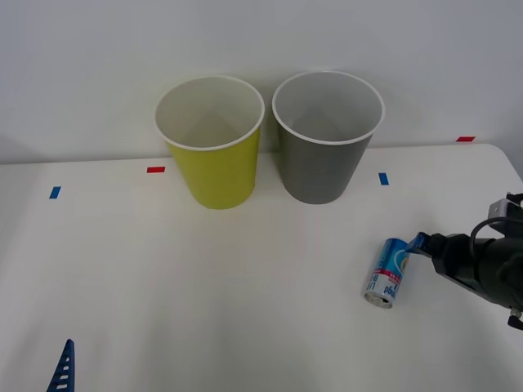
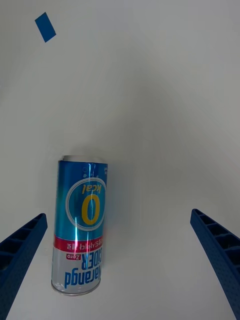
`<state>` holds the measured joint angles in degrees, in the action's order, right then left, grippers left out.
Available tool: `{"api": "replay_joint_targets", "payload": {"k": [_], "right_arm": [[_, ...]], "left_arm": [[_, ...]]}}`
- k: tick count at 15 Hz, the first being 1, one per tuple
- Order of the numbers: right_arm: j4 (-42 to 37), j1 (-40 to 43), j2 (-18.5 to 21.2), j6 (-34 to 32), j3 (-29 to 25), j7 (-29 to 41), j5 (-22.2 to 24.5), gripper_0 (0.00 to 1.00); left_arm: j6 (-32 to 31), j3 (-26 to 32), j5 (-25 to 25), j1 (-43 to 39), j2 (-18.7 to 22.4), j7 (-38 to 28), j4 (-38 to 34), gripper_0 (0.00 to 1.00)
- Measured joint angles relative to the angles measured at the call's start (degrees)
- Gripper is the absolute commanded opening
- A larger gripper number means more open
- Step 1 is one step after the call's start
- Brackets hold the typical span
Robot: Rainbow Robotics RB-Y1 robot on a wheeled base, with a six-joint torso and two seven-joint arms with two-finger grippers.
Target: Put cans in the gray bin and PET bottles in the light green bin.
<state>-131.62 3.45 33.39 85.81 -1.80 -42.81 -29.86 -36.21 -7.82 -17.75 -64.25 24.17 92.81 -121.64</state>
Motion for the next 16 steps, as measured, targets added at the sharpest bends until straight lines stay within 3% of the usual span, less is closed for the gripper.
{"api": "replay_joint_targets", "payload": {"k": [13,16], "right_arm": [[3.8,-6.4,5.1,0.0,6.5,4.1,-1.4,1.0],[8.0,-9.9,5.2,-0.2,8.4,5.4,-4.4,1.0]], "left_arm": [[0.0,0.0,0.0,0.0,0.0,0.0,0.0,1.0],[0.0,0.0,0.0,0.0,0.0,0.0,0.0,1.0]]}}
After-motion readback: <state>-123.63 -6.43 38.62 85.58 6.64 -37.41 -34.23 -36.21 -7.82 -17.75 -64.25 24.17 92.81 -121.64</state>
